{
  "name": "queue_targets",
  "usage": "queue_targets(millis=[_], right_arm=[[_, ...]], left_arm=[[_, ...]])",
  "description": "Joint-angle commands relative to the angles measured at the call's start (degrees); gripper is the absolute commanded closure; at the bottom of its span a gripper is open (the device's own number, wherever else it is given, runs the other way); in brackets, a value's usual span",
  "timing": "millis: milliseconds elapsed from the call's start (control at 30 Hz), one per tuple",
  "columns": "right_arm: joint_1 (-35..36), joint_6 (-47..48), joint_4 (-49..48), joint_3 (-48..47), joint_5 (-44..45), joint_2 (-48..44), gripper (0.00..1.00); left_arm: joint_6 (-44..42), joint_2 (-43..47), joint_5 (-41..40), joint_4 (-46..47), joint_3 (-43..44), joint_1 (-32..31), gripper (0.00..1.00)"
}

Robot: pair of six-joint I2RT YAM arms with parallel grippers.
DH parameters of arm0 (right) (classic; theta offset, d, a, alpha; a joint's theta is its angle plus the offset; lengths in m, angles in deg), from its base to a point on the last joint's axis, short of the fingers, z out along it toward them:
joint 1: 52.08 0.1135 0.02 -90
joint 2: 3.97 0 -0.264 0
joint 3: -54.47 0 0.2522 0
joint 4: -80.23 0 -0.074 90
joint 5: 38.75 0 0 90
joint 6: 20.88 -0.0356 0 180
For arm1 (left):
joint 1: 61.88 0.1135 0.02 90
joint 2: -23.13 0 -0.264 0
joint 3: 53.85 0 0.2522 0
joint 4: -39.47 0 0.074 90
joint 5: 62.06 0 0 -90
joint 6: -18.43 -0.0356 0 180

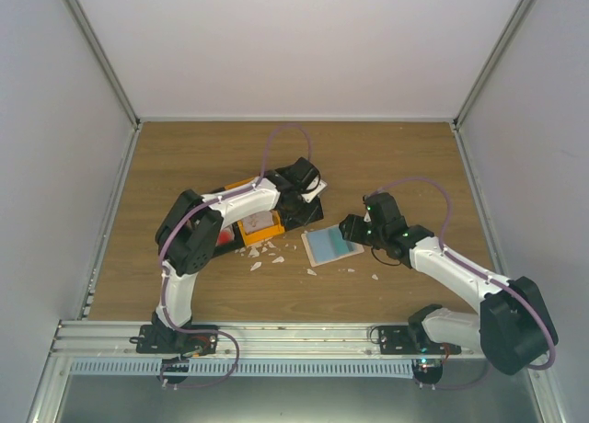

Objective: Put the credit cards into the card holder
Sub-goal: Pick up the credit card from the storage box.

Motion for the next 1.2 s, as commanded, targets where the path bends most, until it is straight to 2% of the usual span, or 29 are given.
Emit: queue_targets(millis=[0, 500, 1167], right_arm=[[-0.39, -0.87, -0.76, 0.81, 0.6, -0.29, 0.43], [-0.38, -1.03, -0.78, 0.64, 0.28, -0.31, 0.43], [-0.39, -1.08, -0.43, -0.59, -0.8, -0.9, 0.43]], left_arm=[[0.43, 3.03, 1.25, 0.61, -1.01, -0.49, 0.61], [0.71, 4.13, 1.67, 1.31, -2.64, -0.58, 0.71], [-0.75, 5.27, 5.35, 1.96, -4.61, -0.58, 0.78]])
